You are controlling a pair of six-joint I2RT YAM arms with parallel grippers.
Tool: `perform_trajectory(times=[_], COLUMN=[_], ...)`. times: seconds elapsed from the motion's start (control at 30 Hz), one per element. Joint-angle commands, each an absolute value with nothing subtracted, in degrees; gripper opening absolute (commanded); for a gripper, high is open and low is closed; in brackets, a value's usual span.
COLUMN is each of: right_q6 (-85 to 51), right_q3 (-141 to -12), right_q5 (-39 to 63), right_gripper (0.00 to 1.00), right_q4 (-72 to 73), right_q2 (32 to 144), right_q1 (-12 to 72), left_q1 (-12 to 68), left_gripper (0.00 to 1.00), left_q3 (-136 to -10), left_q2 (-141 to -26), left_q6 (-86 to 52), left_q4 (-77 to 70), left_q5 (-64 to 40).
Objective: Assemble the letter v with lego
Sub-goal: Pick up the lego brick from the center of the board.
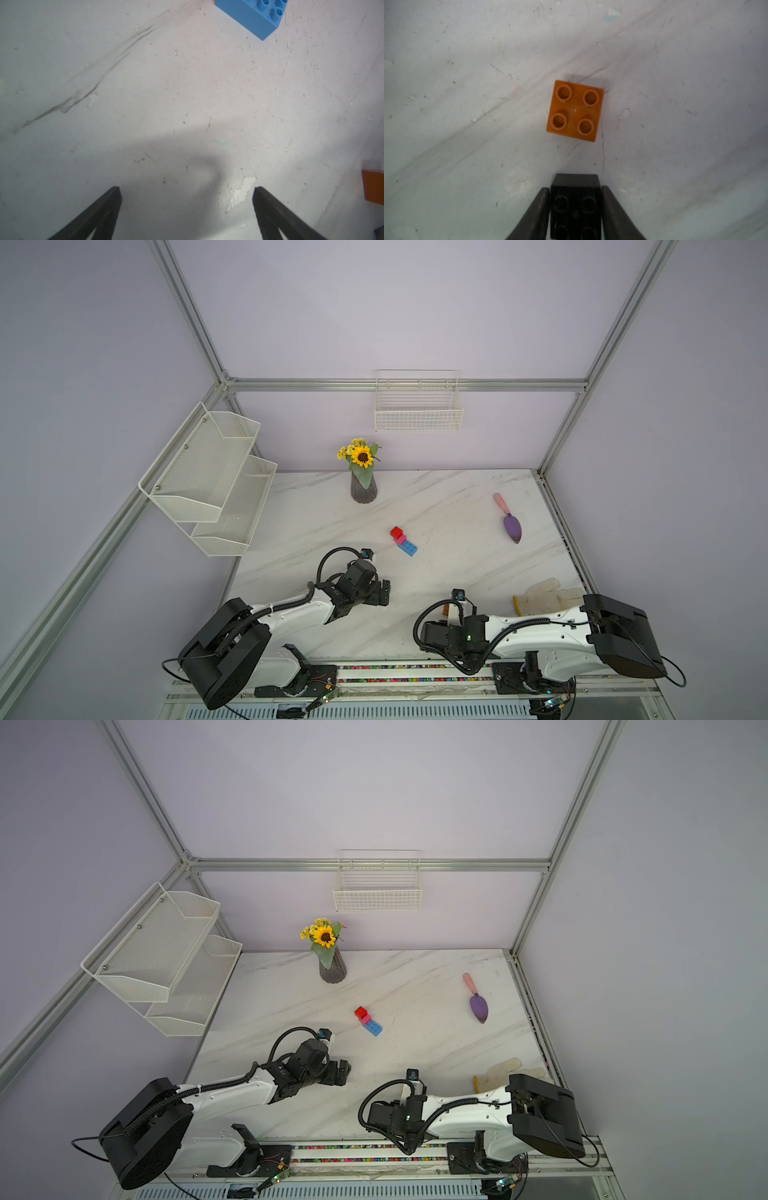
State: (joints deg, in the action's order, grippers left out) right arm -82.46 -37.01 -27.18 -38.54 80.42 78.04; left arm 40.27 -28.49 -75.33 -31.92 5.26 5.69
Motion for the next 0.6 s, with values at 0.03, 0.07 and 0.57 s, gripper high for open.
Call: perform_trajectory(times=[0.03, 0.07, 0.57], right_q6=[-85.83, -85.95, -80.85], right_q3=[-34.99, -34.49, -35.79], right_q5=[-28.15, -27.96, -29.17], right_gripper=[0.43, 0.43, 0.28], right_q4=[-37.74, -37.50, -39.01], right_q2=[79.75, 79.44, 75.90], right_q1=[78.40, 78.40, 78.40], left_q1=[40.52, 40.53, 40.70], left_gripper=[1.00, 1.00, 1.00], left_q3=[-28.99, -28.89, -28.21], left_q2=[-75.59, -75.59, -74.33], left_q6=[-32.56, -32.60, -33.13], left_q4=[4.60, 4.65, 4.11], left_q5=[4.92, 4.99, 4.57])
